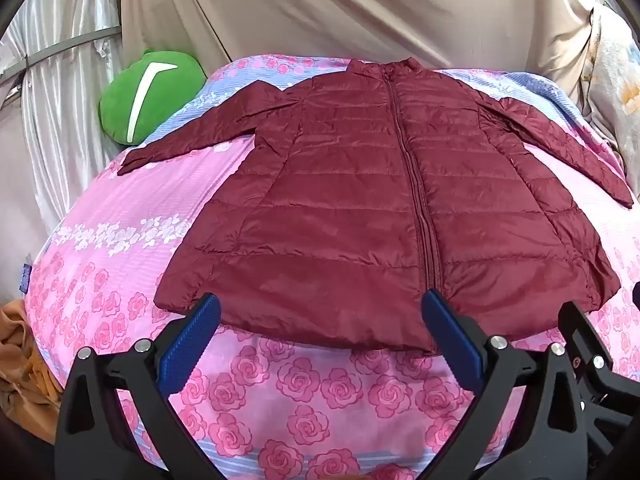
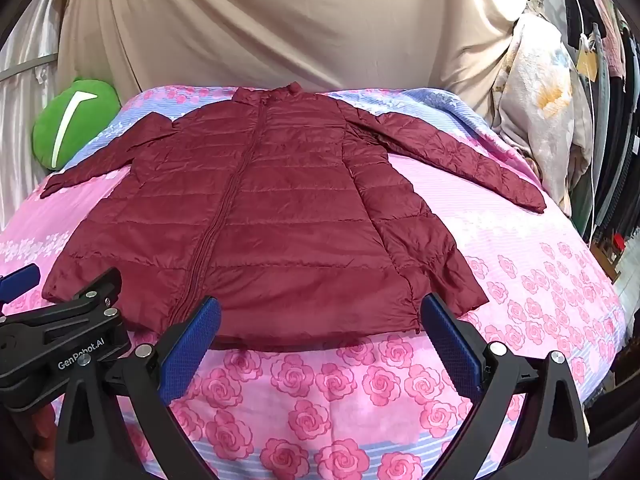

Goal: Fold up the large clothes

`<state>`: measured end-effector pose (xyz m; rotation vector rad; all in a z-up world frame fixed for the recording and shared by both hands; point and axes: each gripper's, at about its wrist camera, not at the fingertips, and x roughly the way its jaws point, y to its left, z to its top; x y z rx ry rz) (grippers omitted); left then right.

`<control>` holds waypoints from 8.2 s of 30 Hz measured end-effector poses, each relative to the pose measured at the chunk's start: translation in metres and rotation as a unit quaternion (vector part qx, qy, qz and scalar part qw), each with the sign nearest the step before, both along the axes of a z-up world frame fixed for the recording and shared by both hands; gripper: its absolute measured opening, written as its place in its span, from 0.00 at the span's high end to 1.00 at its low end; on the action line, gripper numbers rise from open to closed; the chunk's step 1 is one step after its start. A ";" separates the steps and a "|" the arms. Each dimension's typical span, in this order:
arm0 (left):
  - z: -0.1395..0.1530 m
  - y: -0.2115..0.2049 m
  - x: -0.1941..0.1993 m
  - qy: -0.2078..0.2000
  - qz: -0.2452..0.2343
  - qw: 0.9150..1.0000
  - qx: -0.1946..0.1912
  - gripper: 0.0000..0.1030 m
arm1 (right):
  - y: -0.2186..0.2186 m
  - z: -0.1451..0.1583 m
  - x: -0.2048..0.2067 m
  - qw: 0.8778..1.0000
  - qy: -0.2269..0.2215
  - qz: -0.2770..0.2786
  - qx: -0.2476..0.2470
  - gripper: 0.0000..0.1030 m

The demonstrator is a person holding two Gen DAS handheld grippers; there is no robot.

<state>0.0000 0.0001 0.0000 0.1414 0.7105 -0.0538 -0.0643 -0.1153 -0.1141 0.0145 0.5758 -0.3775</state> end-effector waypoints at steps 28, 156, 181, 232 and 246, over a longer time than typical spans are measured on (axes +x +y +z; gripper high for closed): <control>0.000 0.000 0.000 0.006 0.000 1.000 -0.002 0.05 | -0.001 0.000 0.006 1.000 0.003 0.000 0.002 0.05; -0.009 0.054 0.191 0.086 0.019 0.989 -0.119 0.05 | -0.422 0.121 0.215 0.949 -0.202 -0.127 0.207 0.91; 0.015 0.079 0.319 0.061 -0.023 0.974 -0.218 0.05 | -0.014 0.037 0.385 0.938 0.040 0.324 0.114 0.40; -0.056 0.034 0.448 0.059 -0.011 0.983 -0.172 0.93 | -0.263 0.043 0.349 0.996 0.055 0.057 0.029 0.92; -0.058 0.034 0.447 0.058 -0.017 0.984 -0.170 0.91 | -0.279 0.084 0.335 0.995 0.015 0.019 0.095 0.62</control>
